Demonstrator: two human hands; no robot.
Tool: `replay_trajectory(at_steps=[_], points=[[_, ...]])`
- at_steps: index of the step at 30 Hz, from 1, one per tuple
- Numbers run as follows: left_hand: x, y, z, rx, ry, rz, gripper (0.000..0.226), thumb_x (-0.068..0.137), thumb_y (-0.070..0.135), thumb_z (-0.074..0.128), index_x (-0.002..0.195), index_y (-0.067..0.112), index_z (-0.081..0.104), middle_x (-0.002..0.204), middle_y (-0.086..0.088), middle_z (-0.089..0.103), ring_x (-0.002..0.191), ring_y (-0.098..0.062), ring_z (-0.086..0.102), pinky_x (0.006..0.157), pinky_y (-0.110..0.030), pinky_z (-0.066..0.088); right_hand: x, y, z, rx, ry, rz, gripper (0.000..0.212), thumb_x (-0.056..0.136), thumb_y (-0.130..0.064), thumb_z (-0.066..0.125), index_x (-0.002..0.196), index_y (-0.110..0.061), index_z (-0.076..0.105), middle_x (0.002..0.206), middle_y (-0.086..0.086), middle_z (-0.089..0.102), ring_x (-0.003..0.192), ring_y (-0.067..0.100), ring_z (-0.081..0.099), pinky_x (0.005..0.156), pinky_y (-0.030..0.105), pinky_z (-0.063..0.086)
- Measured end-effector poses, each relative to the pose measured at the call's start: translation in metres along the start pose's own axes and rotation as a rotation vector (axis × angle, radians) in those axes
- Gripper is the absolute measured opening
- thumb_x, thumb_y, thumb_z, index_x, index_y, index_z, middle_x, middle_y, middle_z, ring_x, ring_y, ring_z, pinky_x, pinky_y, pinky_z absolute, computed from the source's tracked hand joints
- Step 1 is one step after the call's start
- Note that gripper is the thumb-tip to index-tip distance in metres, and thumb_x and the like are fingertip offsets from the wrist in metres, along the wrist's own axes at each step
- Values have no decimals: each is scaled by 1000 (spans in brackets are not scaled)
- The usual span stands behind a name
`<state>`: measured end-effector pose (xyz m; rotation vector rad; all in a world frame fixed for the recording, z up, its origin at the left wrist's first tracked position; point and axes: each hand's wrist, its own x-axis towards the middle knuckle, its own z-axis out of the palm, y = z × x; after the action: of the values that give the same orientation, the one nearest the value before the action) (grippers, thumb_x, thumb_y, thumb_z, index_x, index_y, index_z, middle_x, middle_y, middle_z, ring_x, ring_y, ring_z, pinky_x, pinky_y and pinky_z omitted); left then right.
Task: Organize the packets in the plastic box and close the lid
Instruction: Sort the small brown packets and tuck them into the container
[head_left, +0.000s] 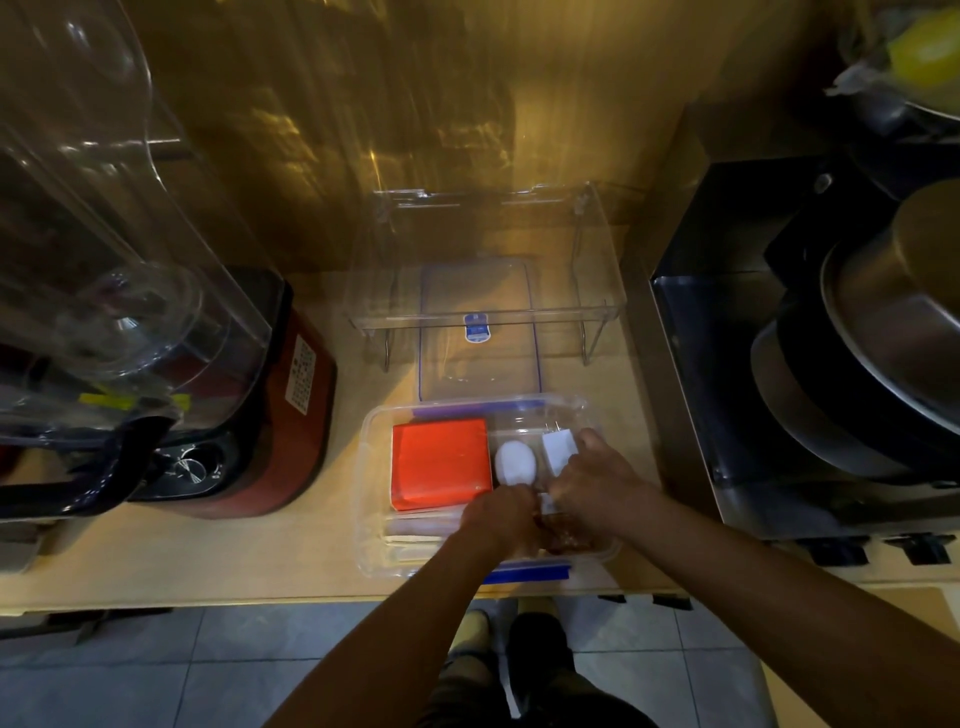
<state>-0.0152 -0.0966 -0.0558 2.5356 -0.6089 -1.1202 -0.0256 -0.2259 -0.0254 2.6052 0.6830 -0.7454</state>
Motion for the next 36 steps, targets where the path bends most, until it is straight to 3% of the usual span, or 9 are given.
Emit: replay_trajectory(at_steps=[5, 8, 12, 15, 19, 22, 25, 30, 36], points=[[-5, 1, -1, 0, 40, 18, 34, 87, 34, 59, 109, 9, 61, 110, -13, 67, 99, -28, 63, 87, -38, 51, -2, -2, 3, 22, 30, 10, 27, 92, -19, 47, 113, -9, 62, 116, 11, 65, 120, 32, 48, 113, 52, 15], [-14, 1, -9, -19, 151, 51, 22, 88, 23, 54, 102, 9, 64, 103, -14, 69, 93, -29, 64, 77, -33, 49, -2, 2, 1, 119, 76, 33, 28, 91, -27, 48, 112, -14, 63, 115, 7, 66, 118, 27, 51, 112, 44, 17], [-30, -8, -26, -32, 475, 137, 15, 89, 23, 51, 93, 16, 64, 87, -10, 70, 81, -28, 64, 63, -29, 40, 2, 5, -10, 275, 269, 110, 26, 89, -27, 47, 110, -17, 58, 113, 6, 64, 109, 25, 55, 99, 39, 29], [-33, -25, -33, 160, 740, 237, 17, 84, 27, 58, 94, 14, 64, 95, -9, 67, 90, -29, 60, 75, -35, 42, 11, 2, -11, 275, 374, 152, 31, 88, -33, 51, 112, -15, 57, 115, 7, 63, 110, 24, 52, 95, 37, 28], [-31, -49, -34, 211, 585, 83, 68, 80, 56, 55, 136, 21, 38, 144, -5, 40, 133, -25, 34, 109, -45, 22, 23, -3, -9, 266, 333, 154, 45, 87, -40, 49, 121, -9, 51, 119, 11, 62, 112, 26, 50, 98, 39, 24], [-29, -62, -31, 203, 496, 79, 83, 78, 62, 53, 145, 26, 18, 156, -2, 19, 143, -22, 13, 115, -47, 6, 30, -7, -5, 238, 296, 139, 47, 86, -41, 47, 119, -7, 51, 115, 13, 64, 112, 29, 50, 101, 41, 22], [-29, -66, -30, 215, 478, 104, 84, 81, 55, 57, 146, 27, 12, 157, -1, 13, 144, -21, 7, 115, -47, 2, 35, -9, -2, 231, 294, 145, 47, 86, -42, 48, 118, -8, 51, 115, 12, 64, 111, 29, 49, 102, 43, 23], [-28, -63, -31, 249, 490, 109, 82, 81, 53, 57, 146, 25, 15, 156, -4, 17, 144, -24, 11, 115, -48, 4, 37, -11, -5, 293, 316, 170, 55, 81, -50, 54, 121, -13, 50, 120, 9, 61, 113, 26, 49, 101, 43, 25], [-27, -50, -31, 195, 570, 283, 52, 82, 41, 56, 129, 19, 48, 141, -8, 44, 132, -24, 33, 109, -39, 20, 27, -9, -7, 340, 315, 138, 58, 81, -44, 54, 132, -18, 43, 134, 8, 48, 125, 25, 39, 102, 44, 22]])
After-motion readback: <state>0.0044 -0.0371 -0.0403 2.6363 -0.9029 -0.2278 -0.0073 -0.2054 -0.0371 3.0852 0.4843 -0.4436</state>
